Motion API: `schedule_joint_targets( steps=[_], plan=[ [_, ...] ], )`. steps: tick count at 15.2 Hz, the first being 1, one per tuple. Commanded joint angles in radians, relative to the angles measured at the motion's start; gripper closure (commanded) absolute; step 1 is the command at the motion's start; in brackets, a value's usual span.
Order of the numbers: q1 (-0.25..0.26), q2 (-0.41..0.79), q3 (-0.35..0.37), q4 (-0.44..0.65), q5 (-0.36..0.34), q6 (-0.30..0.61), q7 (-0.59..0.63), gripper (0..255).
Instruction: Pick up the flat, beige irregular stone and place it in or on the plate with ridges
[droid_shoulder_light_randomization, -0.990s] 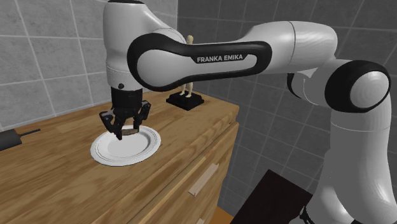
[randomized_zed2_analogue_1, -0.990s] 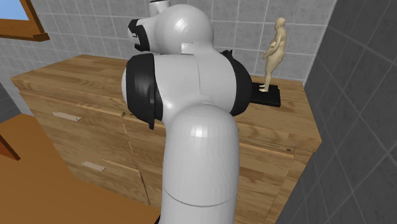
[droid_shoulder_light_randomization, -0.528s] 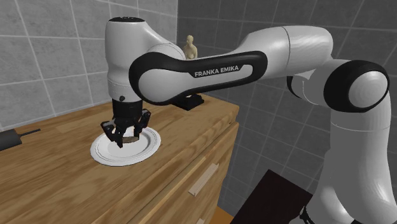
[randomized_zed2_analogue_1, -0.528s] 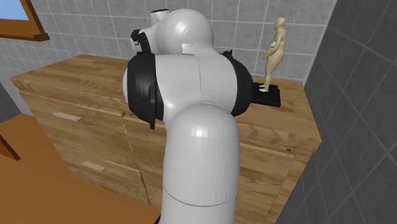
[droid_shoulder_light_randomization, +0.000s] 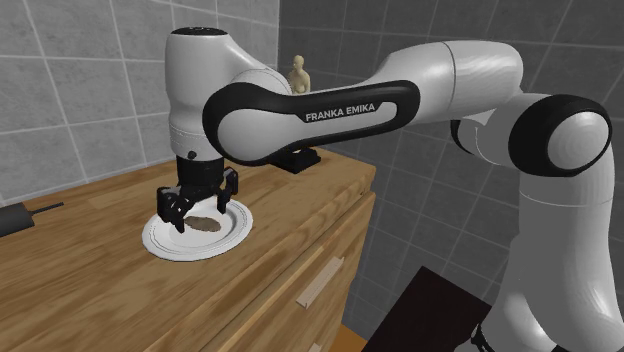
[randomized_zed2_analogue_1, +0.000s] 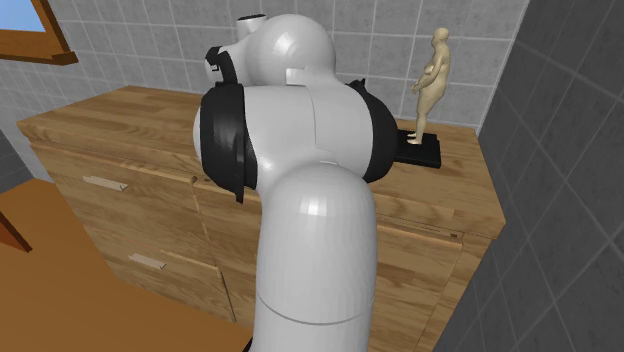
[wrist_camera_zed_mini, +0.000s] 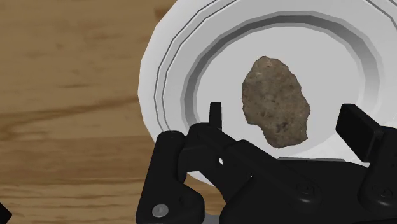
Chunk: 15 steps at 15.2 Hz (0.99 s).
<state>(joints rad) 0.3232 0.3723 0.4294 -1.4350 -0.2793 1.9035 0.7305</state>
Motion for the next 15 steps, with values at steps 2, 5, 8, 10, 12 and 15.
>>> schedule_joint_targets(
  steps=[2,5,8,10,12,15],
  plan=[
    [0.0,0.0,0.0,0.0,0.0,0.0,0.0,0],
    [0.005,-0.012,0.005,0.049,0.007,-0.06,-0.006,0],
    [0.012,-0.017,0.008,0.101,0.01,-0.116,-0.011,0],
    [0.012,-0.017,0.008,0.101,0.01,-0.116,-0.011,0],
    [0.012,-0.017,0.008,0.101,0.01,-0.116,-0.011,0],
    [0.012,-0.017,0.008,0.101,0.01,-0.116,-0.011,0]
  ],
)
